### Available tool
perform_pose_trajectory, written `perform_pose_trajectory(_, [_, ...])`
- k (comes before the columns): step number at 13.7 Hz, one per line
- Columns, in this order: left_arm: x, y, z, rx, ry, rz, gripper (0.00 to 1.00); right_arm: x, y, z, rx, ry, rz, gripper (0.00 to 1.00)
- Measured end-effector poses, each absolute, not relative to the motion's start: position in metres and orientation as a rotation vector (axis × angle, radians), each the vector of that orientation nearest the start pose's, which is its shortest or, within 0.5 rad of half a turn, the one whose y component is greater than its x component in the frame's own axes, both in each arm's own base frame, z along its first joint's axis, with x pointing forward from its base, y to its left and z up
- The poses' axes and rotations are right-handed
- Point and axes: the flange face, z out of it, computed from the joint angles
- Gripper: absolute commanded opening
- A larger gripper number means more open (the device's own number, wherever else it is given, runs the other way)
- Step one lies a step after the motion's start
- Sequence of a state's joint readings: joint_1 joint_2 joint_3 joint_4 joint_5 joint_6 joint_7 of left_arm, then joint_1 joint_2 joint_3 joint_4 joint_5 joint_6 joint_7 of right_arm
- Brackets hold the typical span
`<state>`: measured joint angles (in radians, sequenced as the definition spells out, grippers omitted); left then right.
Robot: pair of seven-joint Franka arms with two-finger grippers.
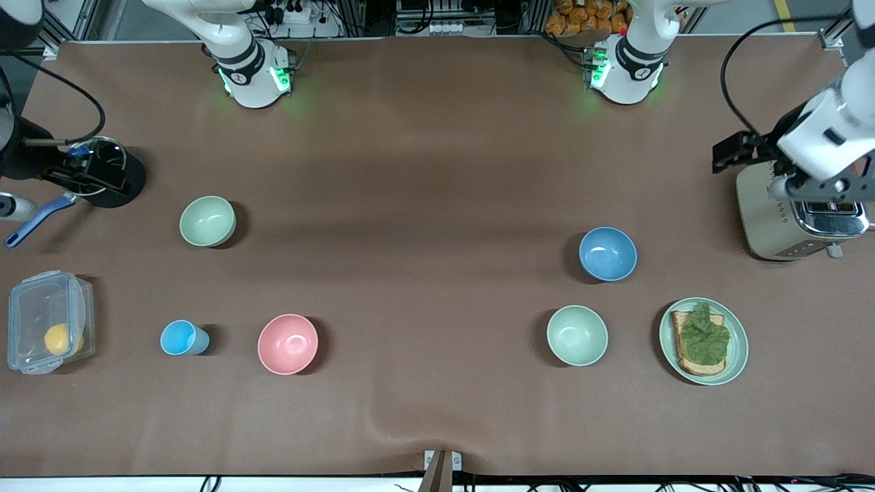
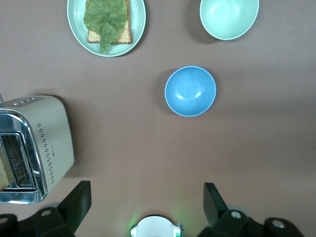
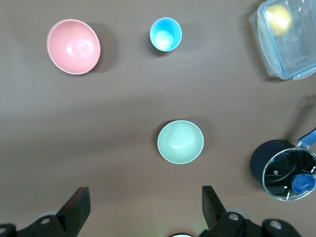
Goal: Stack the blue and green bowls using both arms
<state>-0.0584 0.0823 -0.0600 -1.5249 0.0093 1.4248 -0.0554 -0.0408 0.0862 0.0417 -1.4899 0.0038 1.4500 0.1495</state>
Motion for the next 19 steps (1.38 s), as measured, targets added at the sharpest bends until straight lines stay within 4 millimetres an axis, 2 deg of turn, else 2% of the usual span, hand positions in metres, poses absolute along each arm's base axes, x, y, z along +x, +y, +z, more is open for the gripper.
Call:
perform_pose_trajectory(2, [0.575, -0.064, 0.556, -3.102, 0.095, 0.337, 1.0, 0.569, -0.019, 0.579, -3.124, 0.2, 0.236, 1.0])
perform_pose_trajectory(4, [0.591, -0.062, 0.518, -3.1, 0.086, 0.377, 1.0, 0.569, -0.039, 0.542, -3.107, 0.178, 0.242, 1.0])
perform_pose_trajectory(7, [0.606, -0.056, 0.456, -3.108, 0.069, 0.361, 1.0, 0.558, -0.064, 0.495, -3.089, 0.096, 0.222, 1.0])
perform_pose_trajectory(10, [0.606, -0.056, 0.39, -3.109, 0.071, 0.365, 1.0, 0.539, -0.063, 0.453, -3.086, 0.085, 0.218, 1.0])
perform_pose_trajectory(13, [0.606, -0.06, 0.33, -3.099, 0.081, 0.449, 1.0, 0.511, -0.059, 0.401, -3.096, 0.088, 0.168, 1.0])
perform_pose_trajectory(17, [0.611, -0.066, 0.271, -3.092, 0.06, 0.494, 1.0, 0.483, -0.056, 0.348, -3.102, 0.096, 0.145, 1.0])
perform_pose_trajectory(19, [0.612, -0.076, 0.251, -3.09, 0.038, 0.487, 1.0, 0.474, -0.055, 0.329, -3.107, 0.099, 0.109, 0.93])
